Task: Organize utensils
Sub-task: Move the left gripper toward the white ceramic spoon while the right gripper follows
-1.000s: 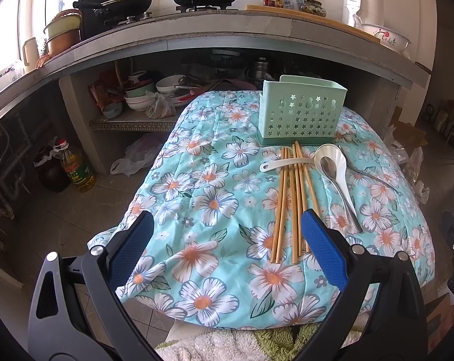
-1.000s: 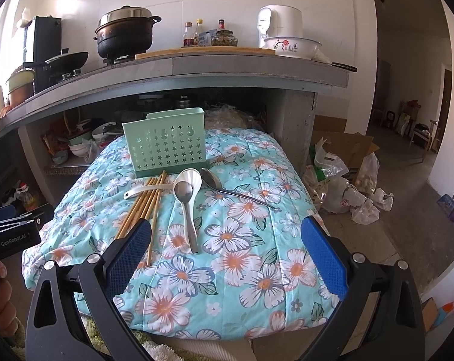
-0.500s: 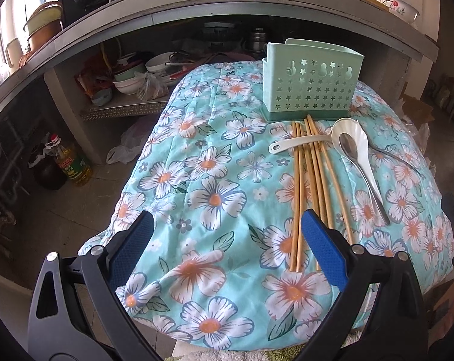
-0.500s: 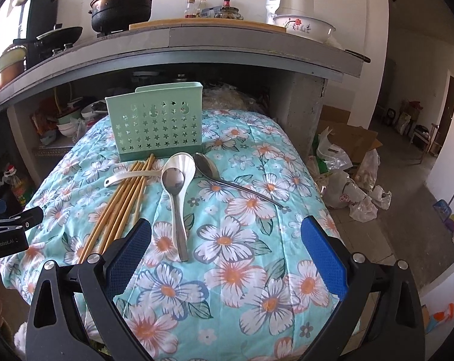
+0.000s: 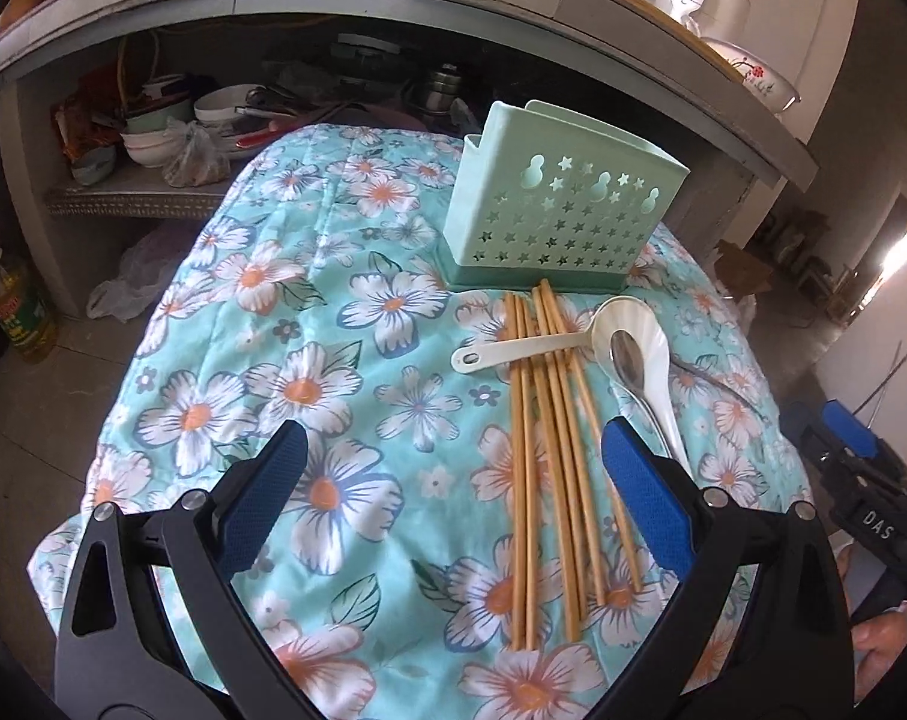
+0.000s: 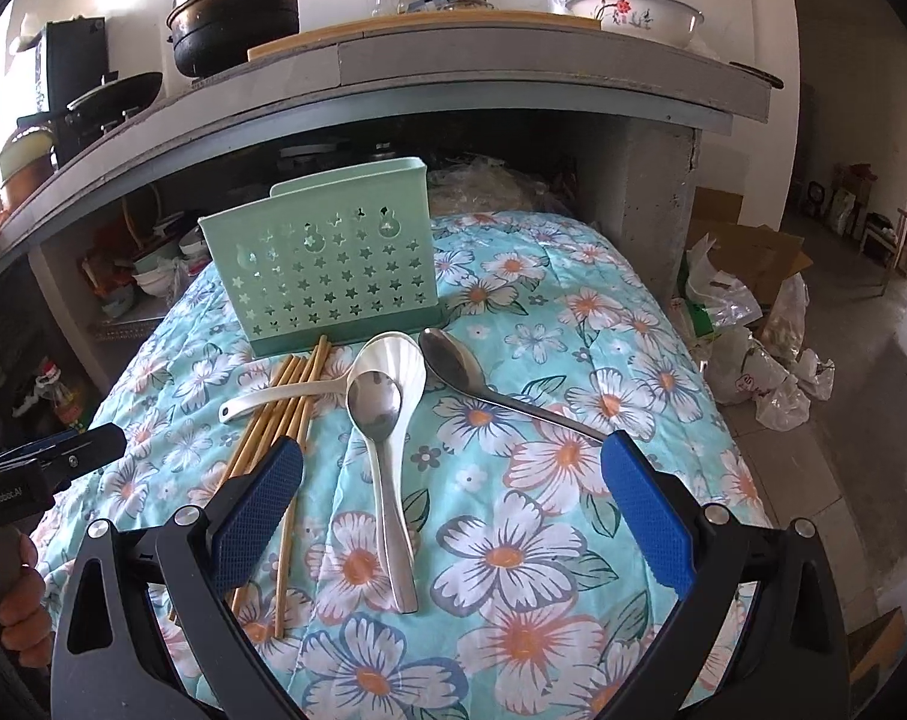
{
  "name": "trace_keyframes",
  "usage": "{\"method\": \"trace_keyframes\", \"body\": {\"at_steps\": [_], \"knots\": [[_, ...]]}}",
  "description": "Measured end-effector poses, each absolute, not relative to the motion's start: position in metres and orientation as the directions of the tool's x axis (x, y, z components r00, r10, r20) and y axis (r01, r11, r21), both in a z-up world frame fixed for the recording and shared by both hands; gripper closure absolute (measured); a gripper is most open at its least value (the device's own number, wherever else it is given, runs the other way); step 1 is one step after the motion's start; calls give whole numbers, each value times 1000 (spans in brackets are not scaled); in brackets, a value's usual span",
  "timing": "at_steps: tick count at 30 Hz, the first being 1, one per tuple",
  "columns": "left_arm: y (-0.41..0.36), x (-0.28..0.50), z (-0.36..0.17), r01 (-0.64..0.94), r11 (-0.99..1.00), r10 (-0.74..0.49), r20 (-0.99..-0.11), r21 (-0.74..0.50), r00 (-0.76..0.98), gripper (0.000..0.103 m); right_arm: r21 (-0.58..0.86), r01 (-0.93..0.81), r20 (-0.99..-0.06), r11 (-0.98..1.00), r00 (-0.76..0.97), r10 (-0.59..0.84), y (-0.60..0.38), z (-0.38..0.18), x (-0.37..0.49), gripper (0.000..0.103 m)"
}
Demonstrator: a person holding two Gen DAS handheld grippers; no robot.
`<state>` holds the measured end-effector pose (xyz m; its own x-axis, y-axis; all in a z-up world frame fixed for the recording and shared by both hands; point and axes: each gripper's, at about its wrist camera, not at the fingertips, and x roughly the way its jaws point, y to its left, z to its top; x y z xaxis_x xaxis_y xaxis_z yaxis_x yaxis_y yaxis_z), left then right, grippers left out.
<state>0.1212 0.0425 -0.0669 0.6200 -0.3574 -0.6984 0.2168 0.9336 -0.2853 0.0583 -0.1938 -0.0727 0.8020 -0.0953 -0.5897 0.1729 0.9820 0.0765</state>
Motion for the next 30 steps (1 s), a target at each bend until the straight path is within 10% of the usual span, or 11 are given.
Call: {"method": "trace_keyframes", "body": {"at_steps": [18,30], "knots": [[4,155,-57,411,902,-390,-655,-131,647,9,320,75,-708,944,682,186,-207,-114,117,36],[-43,182,-82,557,831,-379,-740,-8,556,47,466,104,-734,879,600,318,-232,-146,134,57]]}}
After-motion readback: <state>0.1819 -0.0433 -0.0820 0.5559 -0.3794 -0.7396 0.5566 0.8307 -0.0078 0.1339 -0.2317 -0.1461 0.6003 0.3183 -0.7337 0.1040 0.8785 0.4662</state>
